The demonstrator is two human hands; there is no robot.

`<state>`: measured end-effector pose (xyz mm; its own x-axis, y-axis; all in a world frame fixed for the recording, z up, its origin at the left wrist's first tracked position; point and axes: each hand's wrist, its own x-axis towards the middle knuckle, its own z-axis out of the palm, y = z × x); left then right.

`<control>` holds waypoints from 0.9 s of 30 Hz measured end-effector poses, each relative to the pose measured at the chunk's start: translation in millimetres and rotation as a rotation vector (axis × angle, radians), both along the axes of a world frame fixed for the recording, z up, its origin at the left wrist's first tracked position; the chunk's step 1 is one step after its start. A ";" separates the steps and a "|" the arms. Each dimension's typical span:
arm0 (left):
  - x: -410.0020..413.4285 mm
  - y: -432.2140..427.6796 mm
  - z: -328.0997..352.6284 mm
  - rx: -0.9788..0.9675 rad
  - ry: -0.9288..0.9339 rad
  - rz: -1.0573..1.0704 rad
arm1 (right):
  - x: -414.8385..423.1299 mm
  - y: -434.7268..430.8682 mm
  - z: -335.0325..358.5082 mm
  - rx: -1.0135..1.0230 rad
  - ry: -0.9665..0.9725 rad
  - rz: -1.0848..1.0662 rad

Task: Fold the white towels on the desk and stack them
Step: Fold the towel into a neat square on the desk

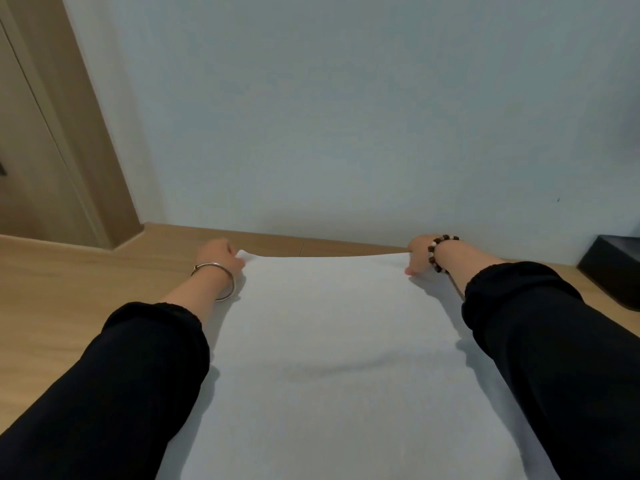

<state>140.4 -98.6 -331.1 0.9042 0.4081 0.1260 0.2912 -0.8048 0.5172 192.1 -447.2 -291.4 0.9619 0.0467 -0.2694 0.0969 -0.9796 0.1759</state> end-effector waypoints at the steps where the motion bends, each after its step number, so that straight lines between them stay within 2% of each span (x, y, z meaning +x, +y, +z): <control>1: 1.6 -1.4 4.1 0.025 -0.040 0.015 | 0.0 -1.4 1.3 0.025 -0.052 0.011; 4: 2.7 -9.4 23.4 0.018 -0.227 0.056 | -5.5 -3.3 12.0 0.144 -0.369 -0.042; 8: -9.3 -25.6 58.3 -0.179 -0.503 0.149 | -22.5 -6.7 42.6 0.370 -0.796 -0.092; 11: -34.1 -37.1 66.3 -0.301 -0.620 0.108 | -44.8 -12.0 58.7 0.532 -0.888 -0.159; 16: -96.7 -34.4 47.3 -0.300 -0.631 -0.039 | -101.7 -28.8 47.4 0.619 -0.939 -0.132; 19: -139.6 -24.5 32.0 -0.265 -0.576 -0.138 | -141.8 -43.3 22.3 0.689 -0.928 -0.154; 21: -164.6 -17.2 19.4 -0.124 -0.422 -0.232 | -167.1 -48.7 0.2 0.647 -0.862 -0.164; 23: -181.5 -12.7 10.1 0.156 -0.155 -0.282 | -184.8 -52.9 -19.8 0.421 -0.685 -0.152; 25: -191.0 -12.8 6.7 0.353 0.041 -0.263 | -196.1 -54.9 -29.4 0.199 -0.409 -0.163; 27: -195.8 -19.4 8.3 0.462 0.021 -0.214 | -202.5 -51.7 -29.2 0.207 -0.271 -0.183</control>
